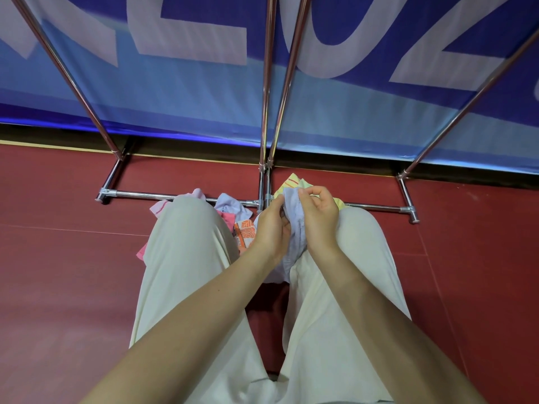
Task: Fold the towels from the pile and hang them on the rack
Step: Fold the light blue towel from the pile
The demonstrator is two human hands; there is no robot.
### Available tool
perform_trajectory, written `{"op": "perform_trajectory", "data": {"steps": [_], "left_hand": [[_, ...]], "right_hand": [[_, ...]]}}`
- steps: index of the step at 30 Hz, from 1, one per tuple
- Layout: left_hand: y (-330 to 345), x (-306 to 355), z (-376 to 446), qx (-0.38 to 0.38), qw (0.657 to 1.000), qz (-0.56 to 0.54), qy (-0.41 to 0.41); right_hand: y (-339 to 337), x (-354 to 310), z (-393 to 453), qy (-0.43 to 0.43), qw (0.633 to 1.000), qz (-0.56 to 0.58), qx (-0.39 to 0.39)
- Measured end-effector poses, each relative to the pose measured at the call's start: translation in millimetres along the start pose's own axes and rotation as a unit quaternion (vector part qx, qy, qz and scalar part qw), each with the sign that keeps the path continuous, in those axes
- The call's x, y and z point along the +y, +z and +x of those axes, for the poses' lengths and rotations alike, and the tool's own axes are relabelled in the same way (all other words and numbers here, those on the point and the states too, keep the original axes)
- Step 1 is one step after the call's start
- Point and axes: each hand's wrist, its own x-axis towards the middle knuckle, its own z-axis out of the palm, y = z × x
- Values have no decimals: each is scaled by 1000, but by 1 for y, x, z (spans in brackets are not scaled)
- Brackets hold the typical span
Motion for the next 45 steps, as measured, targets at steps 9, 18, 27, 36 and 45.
{"op": "perform_trajectory", "data": {"steps": [9,18,27,36,45], "left_hand": [[-8,8,3,72,973,185,120],[-60,42,7,78,923,276,257],[-90,67,-13,114,938,195,262],[-98,85,-17,149,929,160,299],[-106,95,-14,203,932,103,282]], "right_hand": [[0,1,-4,-46,992,-50,-109],[-16,23,-8,-91,940,-183,-273],[-7,42,-26,-109,870,-321,-359],[-9,46,-30,-111,803,-426,-401],[-20,40,-19,-78,854,-380,-346]]}}
